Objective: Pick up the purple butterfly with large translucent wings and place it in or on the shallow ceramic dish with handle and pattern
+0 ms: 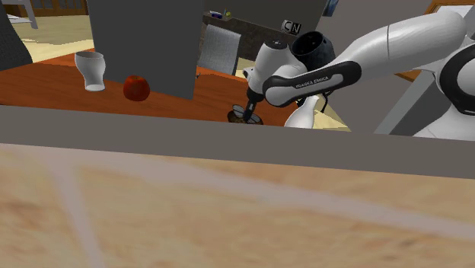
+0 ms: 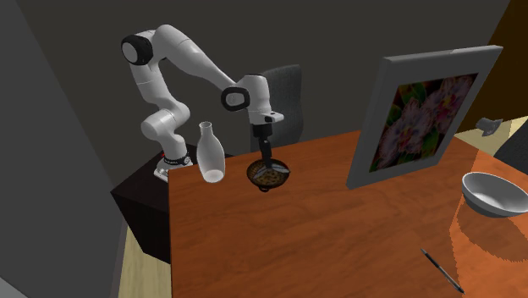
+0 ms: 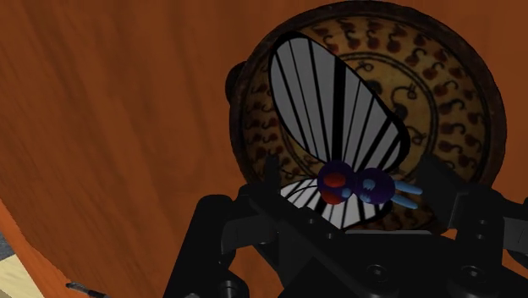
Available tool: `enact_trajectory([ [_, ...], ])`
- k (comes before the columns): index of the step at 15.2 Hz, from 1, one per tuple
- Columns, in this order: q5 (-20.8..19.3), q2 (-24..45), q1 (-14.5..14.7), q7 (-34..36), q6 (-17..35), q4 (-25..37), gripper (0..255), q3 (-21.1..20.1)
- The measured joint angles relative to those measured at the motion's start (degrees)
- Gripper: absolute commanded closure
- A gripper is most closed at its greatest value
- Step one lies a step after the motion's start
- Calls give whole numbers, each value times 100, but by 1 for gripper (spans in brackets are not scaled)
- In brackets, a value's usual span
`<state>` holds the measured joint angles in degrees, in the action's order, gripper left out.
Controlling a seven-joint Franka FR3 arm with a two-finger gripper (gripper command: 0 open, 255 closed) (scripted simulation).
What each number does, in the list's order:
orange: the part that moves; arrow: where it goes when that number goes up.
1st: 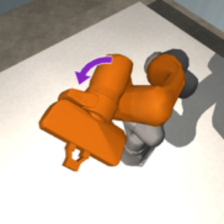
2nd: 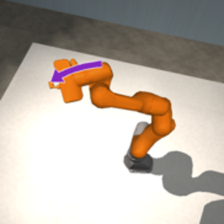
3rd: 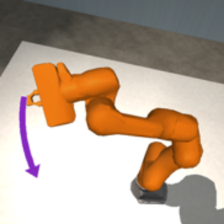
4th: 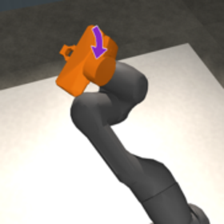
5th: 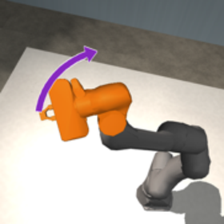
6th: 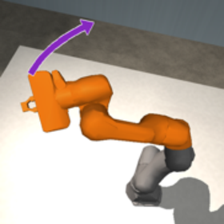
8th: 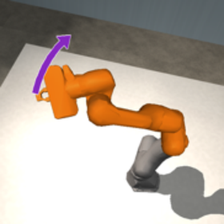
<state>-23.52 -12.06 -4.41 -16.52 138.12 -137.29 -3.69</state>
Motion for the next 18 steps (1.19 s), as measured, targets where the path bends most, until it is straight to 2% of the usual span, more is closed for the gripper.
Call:
enact_trajectory([
  [4, -7, 10, -1, 11, 14, -6, 255, -3],
  [5, -7, 10, -1, 12, 15, -6, 0, -3],
  [11, -7, 11, -1, 12, 15, -6, 0, -3],
  [16, 231, -444, 135, -109, -582, 129, 0, -84],
  [18, 264, -490, 146, -150, -665, 170, 0, -79],
])
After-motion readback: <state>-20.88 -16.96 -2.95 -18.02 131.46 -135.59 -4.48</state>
